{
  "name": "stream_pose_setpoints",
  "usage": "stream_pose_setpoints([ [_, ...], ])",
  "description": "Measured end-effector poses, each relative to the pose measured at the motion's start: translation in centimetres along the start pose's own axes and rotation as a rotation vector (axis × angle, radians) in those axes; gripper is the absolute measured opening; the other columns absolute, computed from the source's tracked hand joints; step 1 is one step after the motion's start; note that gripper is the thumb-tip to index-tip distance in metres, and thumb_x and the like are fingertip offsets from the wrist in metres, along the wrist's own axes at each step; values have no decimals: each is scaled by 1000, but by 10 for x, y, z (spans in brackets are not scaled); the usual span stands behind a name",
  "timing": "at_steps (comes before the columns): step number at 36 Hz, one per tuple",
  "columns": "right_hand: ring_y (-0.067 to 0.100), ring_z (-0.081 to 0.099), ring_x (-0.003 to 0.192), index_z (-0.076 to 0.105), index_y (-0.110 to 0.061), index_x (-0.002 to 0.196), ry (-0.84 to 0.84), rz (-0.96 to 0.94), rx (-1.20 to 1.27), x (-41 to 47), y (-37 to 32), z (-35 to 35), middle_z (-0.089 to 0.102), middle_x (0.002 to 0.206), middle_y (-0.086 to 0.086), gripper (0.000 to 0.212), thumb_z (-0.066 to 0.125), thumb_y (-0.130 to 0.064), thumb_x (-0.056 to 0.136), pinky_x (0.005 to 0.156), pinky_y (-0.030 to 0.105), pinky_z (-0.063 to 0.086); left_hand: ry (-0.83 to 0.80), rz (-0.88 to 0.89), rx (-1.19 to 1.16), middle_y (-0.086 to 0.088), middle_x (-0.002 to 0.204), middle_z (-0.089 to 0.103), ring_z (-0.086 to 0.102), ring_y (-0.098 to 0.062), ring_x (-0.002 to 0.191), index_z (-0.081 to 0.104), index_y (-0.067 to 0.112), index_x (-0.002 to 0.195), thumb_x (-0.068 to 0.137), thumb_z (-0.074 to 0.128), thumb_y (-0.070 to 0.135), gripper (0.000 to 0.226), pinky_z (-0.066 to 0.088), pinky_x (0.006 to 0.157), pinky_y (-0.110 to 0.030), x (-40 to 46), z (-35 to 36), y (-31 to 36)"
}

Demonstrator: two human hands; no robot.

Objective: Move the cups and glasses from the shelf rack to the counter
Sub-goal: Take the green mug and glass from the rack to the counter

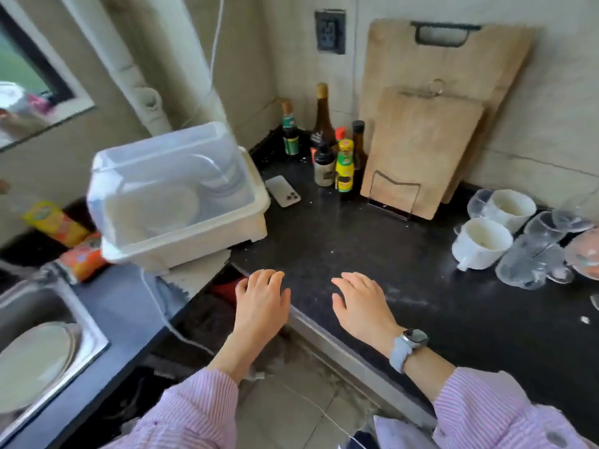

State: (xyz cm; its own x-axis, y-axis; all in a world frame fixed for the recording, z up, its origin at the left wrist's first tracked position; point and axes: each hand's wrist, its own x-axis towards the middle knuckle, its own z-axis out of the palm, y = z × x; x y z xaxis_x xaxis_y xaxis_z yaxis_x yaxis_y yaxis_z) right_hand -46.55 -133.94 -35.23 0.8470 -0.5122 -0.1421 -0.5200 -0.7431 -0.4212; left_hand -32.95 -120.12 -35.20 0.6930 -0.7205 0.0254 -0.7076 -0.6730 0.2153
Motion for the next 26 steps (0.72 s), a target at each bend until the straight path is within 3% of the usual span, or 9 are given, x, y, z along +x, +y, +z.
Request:
stream_pose_setpoints([
  [13,21,39,129,49,-15,127,-124,-740,42,-104,-352,134,51,134,4,38,43,-27,92,109,37,27,294,-769,38,-7,124,58,49,-27,120,51,14,125,91,47,28,38,36,97,-42,-342,-119,-266],
  [19,25,45,123,52,-12,125,-248,-1068,81,-172,-488,187,56,128,6,37,46,-22,90,106,39,31,452,-1068,35,-10,123,60,52,-30,116,52,11,125,90,49,29,39,40,96,-44,-477,-153,-331],
  [26,28,52,117,59,-10,117,-385,-1323,144,-233,-614,243,62,121,10,33,48,-20,87,102,41,40,606,-1344,25,-9,124,59,51,-31,115,54,14,122,90,50,29,35,36,96,-45,-581,-179,-391],
])
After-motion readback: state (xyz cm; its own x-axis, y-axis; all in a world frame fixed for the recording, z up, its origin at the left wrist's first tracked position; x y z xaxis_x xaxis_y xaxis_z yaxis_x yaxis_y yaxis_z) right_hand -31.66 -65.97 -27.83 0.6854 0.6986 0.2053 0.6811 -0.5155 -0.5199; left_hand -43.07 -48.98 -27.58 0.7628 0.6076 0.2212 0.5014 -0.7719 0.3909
